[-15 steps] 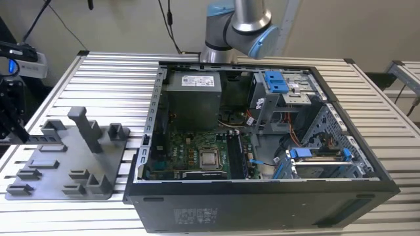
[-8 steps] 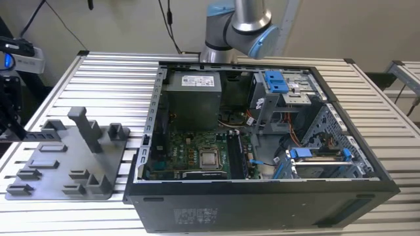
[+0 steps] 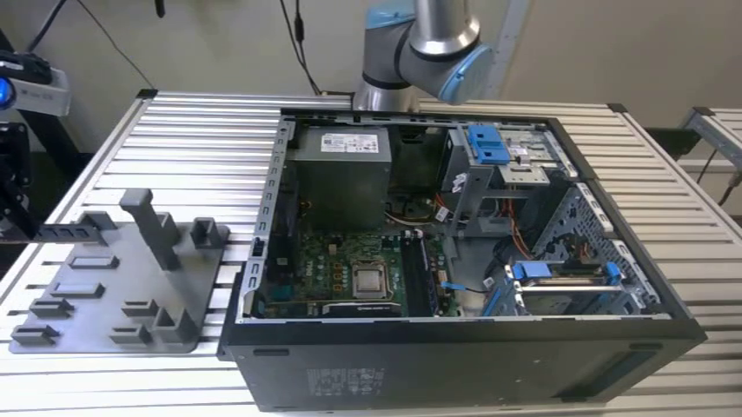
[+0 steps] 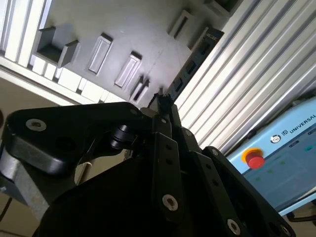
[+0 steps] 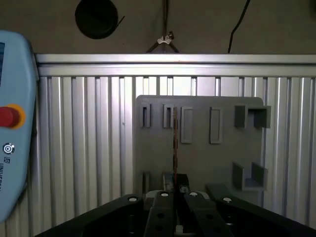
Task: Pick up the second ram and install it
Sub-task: 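Pick up the second ram and move it above second insertion slot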
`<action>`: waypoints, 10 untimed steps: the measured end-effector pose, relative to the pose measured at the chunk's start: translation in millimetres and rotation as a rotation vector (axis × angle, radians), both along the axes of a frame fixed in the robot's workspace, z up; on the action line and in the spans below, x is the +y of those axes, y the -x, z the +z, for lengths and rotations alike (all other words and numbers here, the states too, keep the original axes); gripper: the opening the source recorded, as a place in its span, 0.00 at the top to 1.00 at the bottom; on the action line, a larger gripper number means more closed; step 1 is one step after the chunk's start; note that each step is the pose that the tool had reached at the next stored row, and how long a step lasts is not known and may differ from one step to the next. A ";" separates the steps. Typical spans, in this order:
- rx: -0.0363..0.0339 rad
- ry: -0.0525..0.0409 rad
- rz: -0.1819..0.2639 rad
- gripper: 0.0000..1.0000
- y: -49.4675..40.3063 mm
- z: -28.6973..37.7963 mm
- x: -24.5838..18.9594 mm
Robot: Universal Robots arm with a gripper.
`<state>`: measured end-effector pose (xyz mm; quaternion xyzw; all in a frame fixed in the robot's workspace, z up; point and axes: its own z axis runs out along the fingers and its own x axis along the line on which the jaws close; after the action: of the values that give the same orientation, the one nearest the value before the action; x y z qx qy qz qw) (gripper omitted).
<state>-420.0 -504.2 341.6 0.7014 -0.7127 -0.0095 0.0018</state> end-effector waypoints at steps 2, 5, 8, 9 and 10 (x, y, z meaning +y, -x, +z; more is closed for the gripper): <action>-0.0001 -0.0001 0.000 0.86 0.0 3.1 0.0; -0.0002 -0.0001 0.000 0.86 0.0 7.5 0.0; -0.0001 0.0000 0.000 0.86 0.0 12.5 0.0; 0.0000 0.0000 0.000 0.86 0.0 14.7 0.0; -0.0001 -0.0001 0.000 0.86 0.0 17.1 0.0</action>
<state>-420.1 -504.1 358.7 0.7014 -0.7127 -0.0095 0.0018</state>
